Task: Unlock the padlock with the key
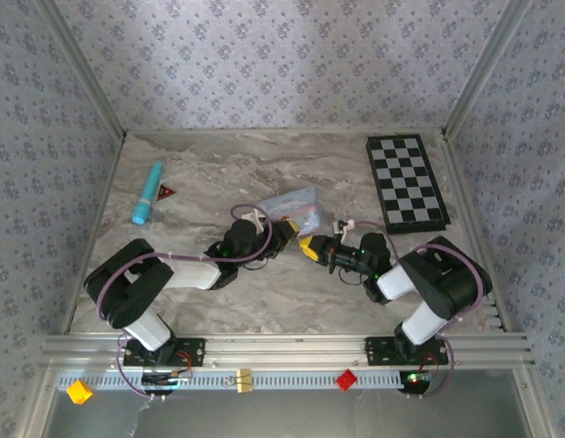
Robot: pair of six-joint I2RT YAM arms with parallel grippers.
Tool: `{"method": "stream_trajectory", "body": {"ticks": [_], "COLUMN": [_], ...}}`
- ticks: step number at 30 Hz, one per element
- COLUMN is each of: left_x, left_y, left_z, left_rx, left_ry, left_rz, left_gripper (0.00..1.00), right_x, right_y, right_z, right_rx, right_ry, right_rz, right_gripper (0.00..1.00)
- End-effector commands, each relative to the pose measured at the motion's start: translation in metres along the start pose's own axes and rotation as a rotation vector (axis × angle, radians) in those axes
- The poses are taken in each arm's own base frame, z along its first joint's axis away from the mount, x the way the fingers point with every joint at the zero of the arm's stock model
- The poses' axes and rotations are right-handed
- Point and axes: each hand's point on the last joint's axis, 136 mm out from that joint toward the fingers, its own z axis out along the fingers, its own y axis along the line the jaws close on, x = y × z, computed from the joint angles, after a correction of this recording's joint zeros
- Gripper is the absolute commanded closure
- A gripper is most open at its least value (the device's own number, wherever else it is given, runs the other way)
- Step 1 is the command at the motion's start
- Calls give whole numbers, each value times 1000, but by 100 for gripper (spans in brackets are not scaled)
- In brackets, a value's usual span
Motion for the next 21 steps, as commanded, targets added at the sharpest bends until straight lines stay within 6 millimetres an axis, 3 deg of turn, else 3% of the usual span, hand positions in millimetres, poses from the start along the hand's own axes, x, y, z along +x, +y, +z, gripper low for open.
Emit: {"method": "stream_trajectory", "body": {"ticks": [1, 10, 21], "left_x": [57, 63, 63], "left_y": [-66, -70, -74], "left_z": [-9, -7, -3], "left_rx": [220, 221, 239], "left_ry": [241, 278, 270], "left_rz": [81, 96, 86], "left_gripper": [100, 100, 100], "right_x": [-41, -45, -25], "right_y": [-6, 0, -1], "right_z": [-4, 0, 16], "right_rx": [12, -1, 4], "right_ry": [-188, -183, -134], "right_rz": [4, -15, -45], "right_gripper": [100, 100, 100]}}
